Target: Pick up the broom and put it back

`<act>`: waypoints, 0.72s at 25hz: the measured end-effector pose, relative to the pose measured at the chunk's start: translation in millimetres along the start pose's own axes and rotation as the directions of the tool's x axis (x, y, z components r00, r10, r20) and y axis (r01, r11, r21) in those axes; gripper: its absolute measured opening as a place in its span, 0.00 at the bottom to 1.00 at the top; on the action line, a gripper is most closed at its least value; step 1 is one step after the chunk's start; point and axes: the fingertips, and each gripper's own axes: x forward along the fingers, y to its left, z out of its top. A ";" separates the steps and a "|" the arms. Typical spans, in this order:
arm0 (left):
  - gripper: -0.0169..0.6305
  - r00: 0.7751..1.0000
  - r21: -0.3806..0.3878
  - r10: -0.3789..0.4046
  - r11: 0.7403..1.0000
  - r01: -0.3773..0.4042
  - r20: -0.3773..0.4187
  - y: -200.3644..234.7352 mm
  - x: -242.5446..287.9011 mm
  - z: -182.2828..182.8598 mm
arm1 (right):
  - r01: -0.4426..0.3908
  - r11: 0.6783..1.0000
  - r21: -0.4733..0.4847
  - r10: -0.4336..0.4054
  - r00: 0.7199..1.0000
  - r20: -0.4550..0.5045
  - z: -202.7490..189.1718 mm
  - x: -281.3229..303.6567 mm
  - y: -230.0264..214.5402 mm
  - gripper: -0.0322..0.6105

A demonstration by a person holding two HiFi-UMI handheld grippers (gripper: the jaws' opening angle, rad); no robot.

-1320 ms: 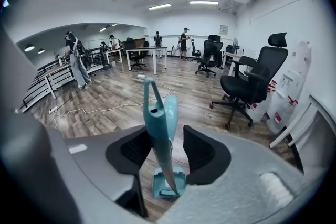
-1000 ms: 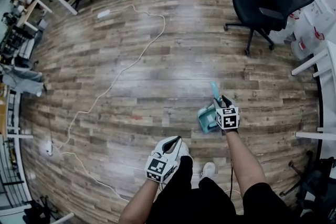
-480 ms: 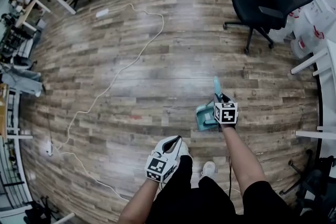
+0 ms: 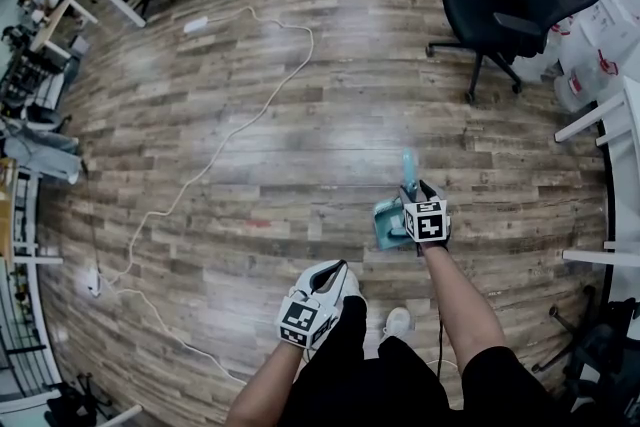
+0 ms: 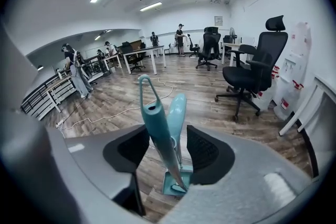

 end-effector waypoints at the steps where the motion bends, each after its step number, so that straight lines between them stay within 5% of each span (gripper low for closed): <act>1: 0.05 1.000 0.000 -0.001 1.000 0.001 -0.001 -0.5 -0.3 -0.8 | -0.001 1.000 -0.005 0.001 1.000 0.000 -0.6 -1.3 1.2 0.41; 13: 0.05 0.998 0.012 0.010 1.000 -0.011 0.056 -13.7 3.1 20.1 | -0.099 0.992 -0.082 0.111 0.980 0.164 13.8 -102.7 41.8 0.44; 18: 0.05 0.994 0.038 0.006 0.999 -0.010 0.110 -29.7 -1.1 40.6 | -0.127 0.984 -0.124 0.156 0.953 0.259 24.7 -168.5 59.1 0.35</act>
